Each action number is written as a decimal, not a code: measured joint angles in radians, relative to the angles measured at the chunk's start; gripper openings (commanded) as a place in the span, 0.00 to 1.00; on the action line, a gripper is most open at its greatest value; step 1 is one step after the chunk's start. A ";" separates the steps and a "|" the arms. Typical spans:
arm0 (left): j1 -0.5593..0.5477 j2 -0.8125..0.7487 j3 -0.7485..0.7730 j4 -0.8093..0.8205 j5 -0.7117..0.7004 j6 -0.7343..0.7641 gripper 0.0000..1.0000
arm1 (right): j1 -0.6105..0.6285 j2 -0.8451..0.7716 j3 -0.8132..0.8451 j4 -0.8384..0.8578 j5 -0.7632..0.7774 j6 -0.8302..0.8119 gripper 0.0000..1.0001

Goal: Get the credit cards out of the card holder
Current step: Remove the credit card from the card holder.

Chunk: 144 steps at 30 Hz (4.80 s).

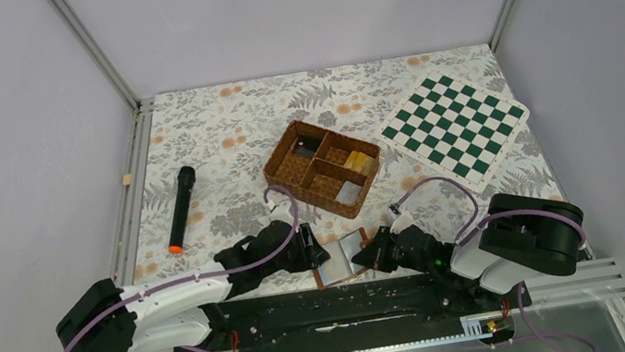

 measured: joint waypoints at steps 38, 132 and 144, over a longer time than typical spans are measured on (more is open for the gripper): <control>0.000 0.061 -0.026 0.110 0.035 0.001 0.39 | 0.000 0.000 0.000 0.000 -0.001 0.001 0.00; -0.034 0.028 -0.071 0.306 0.023 -0.113 0.00 | 0.029 -0.302 0.187 -0.539 -0.065 -0.168 0.70; -0.034 0.028 -0.084 0.305 0.022 -0.113 0.00 | 0.029 -0.301 0.182 -0.517 -0.067 -0.160 0.42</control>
